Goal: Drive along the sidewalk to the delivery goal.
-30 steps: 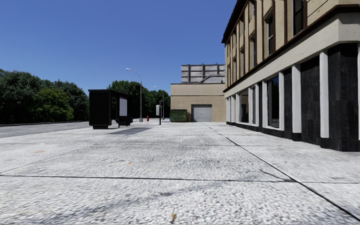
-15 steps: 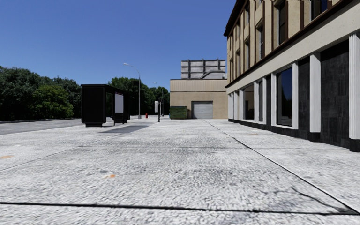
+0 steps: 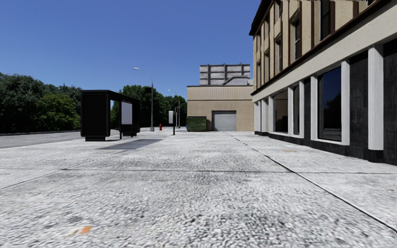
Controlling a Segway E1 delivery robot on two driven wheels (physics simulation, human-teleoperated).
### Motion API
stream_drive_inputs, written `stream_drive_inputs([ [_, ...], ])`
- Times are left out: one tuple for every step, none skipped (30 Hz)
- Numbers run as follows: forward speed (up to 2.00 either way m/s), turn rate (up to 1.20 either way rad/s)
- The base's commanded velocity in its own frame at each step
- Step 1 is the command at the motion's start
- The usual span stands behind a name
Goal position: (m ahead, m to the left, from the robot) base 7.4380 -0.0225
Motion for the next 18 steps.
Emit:
stream_drive_inputs([
  [2.0, 0.0],
  [2.0, 0.0],
  [2.0, 0.0],
  [2.0, 0.0],
  [2.0, 0.0],
  [2.0, 0.0],
  [2.0, 0.0],
  [2.0, 0.0],
  [2.0, 0.0],
  [2.0, 0.0],
  [2.0, 0.0],
  [2.0, 0.0],
  [2.0, 0.0],
  [2.0, 0.04],
  [2.0, 0.04],
  [2.0, 0.11],
  [2.0, 0.13],
  [2.0, 0.11],
])
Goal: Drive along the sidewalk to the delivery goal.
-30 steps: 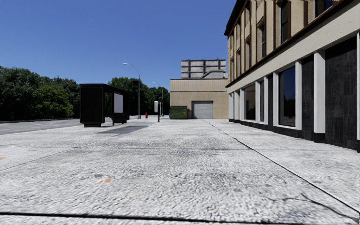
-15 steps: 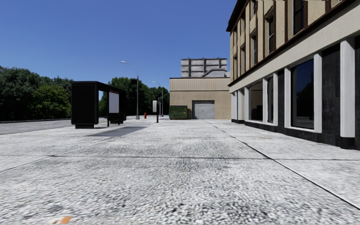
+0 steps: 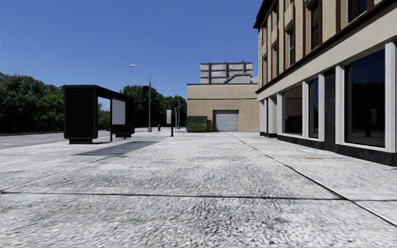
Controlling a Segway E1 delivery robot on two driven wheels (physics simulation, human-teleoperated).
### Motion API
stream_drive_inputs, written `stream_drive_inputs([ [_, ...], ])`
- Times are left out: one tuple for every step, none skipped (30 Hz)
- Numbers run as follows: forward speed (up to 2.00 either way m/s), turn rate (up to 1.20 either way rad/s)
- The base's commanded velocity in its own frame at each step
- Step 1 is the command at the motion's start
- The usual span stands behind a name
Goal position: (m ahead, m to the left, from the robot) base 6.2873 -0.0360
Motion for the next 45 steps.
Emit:
stream_drive_inputs([
  [2.0, 0.11],
  [2.0, 0.0],
  [2.0, 0.0],
  [2.0, 0.0],
  [2.0, 0.0],
  [2.0, 0.0],
  [2.0, 0.0],
  [2.0, 0.0],
  [2.0, 0.0],
  [2.0, 0.0],
  [2.0, 0.0],
  [2.0, 0.0],
  [2.0, 0.0],
  [2.0, 0.0],
  [2.0, 0.0],
  [2.0, 0.0],
  [2.0, 0.0],
  [2.0, 0.0],
  [2.0, 0.0],
  [2.0, 0.0],
  [2.0, 0.0],
  [2.0, 0.0],
  [2.0, 0.0],
  [2.0, 0.0],
  [2.0, 0.0],
  [2.0, 0.0],
  [2.0, 0.0],
  [2.0, 0.0],
  [2.0, 0.0],
  [2.0, 0.0],
  [2.0, 0.0],
  [2.0, 0.0],
  [2.0, 0.0],
  [2.0, 0.0],
  [2.0, 0.0],
  [2.0, 0.0],
  [2.0, 0.0],
  [2.0, 0.0],
  [2.0, 0.0],
  [2.0, 0.0],
  [2.0, 0.0],
  [2.0, 0.0],
  [2.0, 0.0],
  [2.0, 0.0],
  [2.0, 0.0],
])
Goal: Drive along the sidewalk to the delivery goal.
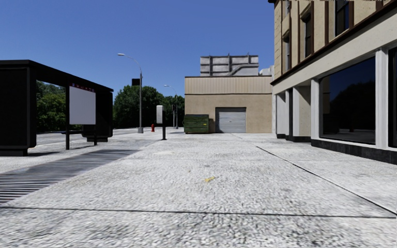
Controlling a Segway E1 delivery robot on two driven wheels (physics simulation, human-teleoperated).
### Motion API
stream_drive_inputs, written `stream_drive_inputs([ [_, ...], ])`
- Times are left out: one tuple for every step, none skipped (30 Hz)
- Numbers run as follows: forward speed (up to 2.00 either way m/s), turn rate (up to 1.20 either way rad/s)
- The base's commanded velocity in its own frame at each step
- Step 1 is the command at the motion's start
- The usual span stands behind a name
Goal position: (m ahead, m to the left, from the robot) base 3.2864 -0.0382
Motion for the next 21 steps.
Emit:
stream_drive_inputs([
  [2.0, 0.0],
  [2.0, 0.0],
  [2.0, 0.0],
  [2.0, 0.0],
  [2.0, 0.0],
  [2.0, 0.0],
  [2.0, 0.0],
  [2.0, 0.0],
  [2.0, 0.0],
  [2.0, 0.0],
  [2.0, 0.0],
  [2.0, 0.0],
  [2.0, 0.0],
  [2.0, 0.0],
  [2.0, 0.0],
  [2.0, 0.0],
  [2.0, 0.0],
  [2.0, 0.0],
  [2.0, 0.0],
  [2.0, 0.0],
  [2.0, 0.0],
])
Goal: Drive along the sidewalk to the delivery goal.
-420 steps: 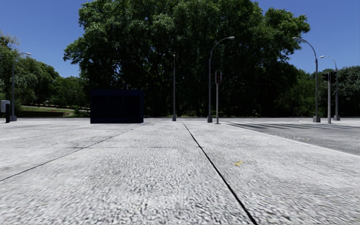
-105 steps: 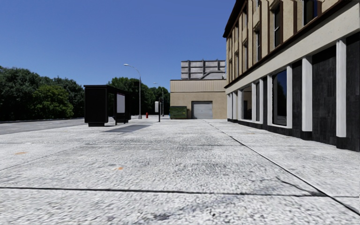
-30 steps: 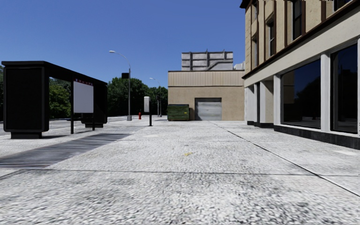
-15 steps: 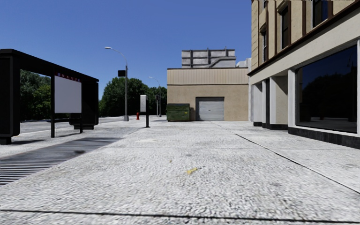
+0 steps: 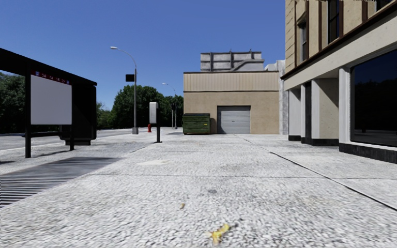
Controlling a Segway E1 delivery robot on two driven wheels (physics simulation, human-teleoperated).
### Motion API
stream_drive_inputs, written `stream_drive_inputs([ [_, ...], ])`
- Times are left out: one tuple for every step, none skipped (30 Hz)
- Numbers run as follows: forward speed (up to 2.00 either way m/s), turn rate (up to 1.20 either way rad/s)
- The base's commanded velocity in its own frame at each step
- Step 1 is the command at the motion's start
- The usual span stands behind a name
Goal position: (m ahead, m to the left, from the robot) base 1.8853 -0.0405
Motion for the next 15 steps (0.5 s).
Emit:
stream_drive_inputs([
  [2.0, 0.0],
  [2.0, 0.0],
  [2.0, 0.0],
  [2.0, 0.0],
  [2.0, 0.0],
  [2.0, 0.0],
  [2.0, 0.0],
  [1.88, 0.0],
  [1.65, 0.0],
  [1.46, 0.0],
  [1.35, -0.02],
  [1.35, -0.02],
  [1.28, -0.16],
  [1.19, -0.3],
  [1.17, -0.36],
])
